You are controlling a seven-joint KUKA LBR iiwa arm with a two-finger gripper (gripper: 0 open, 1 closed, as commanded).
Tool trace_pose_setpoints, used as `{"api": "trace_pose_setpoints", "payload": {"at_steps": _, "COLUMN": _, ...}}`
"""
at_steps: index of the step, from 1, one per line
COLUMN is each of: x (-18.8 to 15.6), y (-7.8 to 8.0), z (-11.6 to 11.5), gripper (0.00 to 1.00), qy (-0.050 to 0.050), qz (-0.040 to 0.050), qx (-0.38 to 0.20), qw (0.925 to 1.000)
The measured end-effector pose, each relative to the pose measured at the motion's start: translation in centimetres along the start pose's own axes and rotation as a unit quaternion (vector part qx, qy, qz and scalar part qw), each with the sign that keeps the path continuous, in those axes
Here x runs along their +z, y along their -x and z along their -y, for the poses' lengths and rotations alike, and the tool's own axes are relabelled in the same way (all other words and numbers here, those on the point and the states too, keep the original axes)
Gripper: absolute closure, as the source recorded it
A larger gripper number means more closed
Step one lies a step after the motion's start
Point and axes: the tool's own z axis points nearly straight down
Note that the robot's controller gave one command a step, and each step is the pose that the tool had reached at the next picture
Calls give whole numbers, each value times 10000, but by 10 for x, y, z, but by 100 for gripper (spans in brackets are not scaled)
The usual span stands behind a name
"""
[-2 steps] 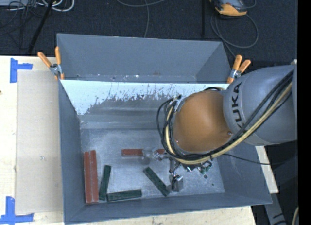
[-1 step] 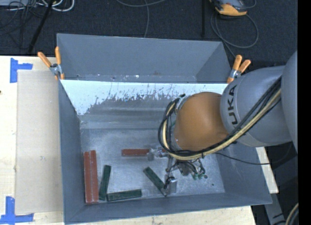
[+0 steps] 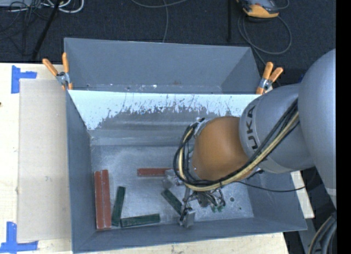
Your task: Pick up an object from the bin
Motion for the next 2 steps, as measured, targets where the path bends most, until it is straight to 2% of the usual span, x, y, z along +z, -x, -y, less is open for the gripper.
{"api": "trace_pose_setpoints", "payload": {"at_steps": 1, "x": 0, "y": 1, "z": 0, "gripper": 0, "qy": 2, "qz": 8, "qx": 17, "qw": 10000}}
{"api": "trace_pose_setpoints", "payload": {"at_steps": 2, "x": 0, "y": 0, "z": 0, "gripper": 100, "qy": 5, "qz": -17, "qx": 23, "qw": 10000}}
